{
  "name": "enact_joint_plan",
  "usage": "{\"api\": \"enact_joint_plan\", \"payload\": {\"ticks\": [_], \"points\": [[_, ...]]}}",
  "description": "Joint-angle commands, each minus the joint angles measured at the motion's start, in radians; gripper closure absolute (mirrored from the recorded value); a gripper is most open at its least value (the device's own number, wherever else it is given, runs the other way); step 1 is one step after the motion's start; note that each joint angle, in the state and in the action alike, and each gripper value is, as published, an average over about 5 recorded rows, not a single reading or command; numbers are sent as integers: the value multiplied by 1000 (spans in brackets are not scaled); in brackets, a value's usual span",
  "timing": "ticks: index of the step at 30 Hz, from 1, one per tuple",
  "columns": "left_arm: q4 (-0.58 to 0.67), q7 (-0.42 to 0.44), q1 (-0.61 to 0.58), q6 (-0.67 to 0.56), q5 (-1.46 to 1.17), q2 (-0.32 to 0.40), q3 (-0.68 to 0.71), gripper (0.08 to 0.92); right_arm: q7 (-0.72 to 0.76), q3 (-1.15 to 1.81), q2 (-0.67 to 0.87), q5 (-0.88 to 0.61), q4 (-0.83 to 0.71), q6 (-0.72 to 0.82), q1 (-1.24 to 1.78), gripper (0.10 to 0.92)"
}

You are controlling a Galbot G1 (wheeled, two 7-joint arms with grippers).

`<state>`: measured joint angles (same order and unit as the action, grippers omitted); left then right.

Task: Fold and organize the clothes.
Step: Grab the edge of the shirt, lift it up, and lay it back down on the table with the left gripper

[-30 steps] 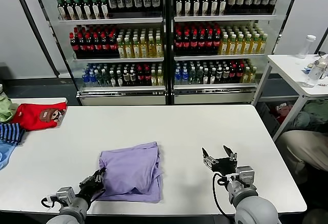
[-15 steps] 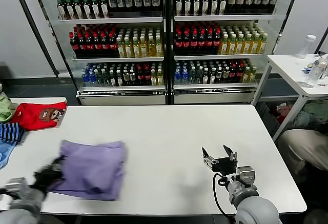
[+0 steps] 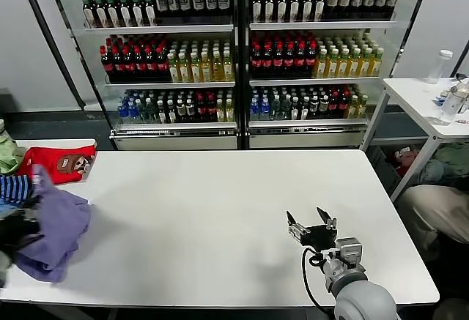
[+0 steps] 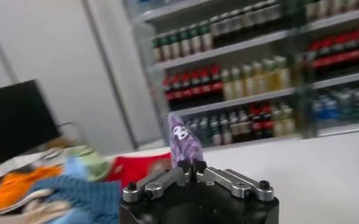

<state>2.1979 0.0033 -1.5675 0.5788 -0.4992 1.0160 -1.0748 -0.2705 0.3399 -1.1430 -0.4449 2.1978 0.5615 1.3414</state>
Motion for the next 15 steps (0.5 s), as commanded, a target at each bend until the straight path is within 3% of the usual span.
{"api": "enact_joint_plan", "payload": {"ticks": [1, 5, 9, 12, 15], "points": [[175, 34, 44, -17, 385, 410, 853, 907, -2, 12, 0, 6, 7, 1, 15, 203], [82, 32, 102, -54, 459, 521, 925, 907, -3, 15, -1, 8, 10, 3, 16, 203], [19, 19, 181, -104, 444, 565, 895, 899, -6, 4, -3, 12, 7, 5, 5, 203], [28, 9, 257, -122, 377, 537, 806, 844, -8, -7, -1, 13, 7, 9, -11, 203], [73, -9, 280, -137, 334, 433, 671, 758, -6, -10, 7, 10, 3, 13, -29, 203]]}}
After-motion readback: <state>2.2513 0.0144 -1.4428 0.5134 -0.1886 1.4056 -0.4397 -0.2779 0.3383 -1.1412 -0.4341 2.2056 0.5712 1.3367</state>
